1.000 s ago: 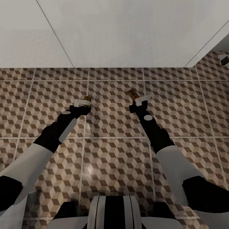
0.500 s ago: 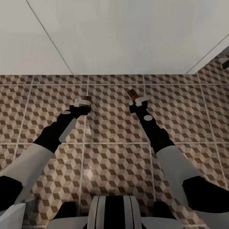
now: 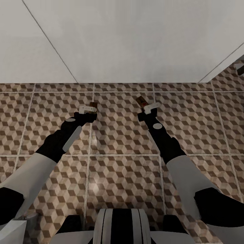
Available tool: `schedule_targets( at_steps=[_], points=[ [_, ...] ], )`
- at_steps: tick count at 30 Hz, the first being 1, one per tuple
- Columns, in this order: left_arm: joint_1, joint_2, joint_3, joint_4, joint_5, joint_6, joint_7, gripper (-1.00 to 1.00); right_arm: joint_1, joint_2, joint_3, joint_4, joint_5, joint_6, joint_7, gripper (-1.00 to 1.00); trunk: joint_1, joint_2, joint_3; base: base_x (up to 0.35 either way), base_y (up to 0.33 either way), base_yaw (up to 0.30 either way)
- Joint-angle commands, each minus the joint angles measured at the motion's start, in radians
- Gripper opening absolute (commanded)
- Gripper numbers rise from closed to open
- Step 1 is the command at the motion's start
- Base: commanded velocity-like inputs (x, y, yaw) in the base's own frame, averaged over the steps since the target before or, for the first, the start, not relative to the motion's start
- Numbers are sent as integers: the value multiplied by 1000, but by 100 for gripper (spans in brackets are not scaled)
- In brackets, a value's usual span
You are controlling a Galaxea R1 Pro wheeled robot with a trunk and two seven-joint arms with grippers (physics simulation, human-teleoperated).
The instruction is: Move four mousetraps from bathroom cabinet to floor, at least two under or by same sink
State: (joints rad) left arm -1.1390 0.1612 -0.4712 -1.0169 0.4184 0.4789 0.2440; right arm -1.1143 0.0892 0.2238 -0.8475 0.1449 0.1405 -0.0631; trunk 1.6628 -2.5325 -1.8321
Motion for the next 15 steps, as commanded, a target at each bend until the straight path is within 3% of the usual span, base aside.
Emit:
schedule_targets(
  at_steps=[1,10,15],
  points=[
    [-1,1,-4,-2,10,3,11,-100,-1,0,3,0,9,9,-6,-100,0,0,-1,174,0,0],
    [-1,0,-4,-5,10,3,11,-100,-1,6,3,36,8,9,-19,-100,0,0,-1,199,0,0],
    [-1,0,-4,-10,10,3,11,-100,-1,11,3,77,8,7,-35,-100,0,0,-1,70,0,0]
  ],
)
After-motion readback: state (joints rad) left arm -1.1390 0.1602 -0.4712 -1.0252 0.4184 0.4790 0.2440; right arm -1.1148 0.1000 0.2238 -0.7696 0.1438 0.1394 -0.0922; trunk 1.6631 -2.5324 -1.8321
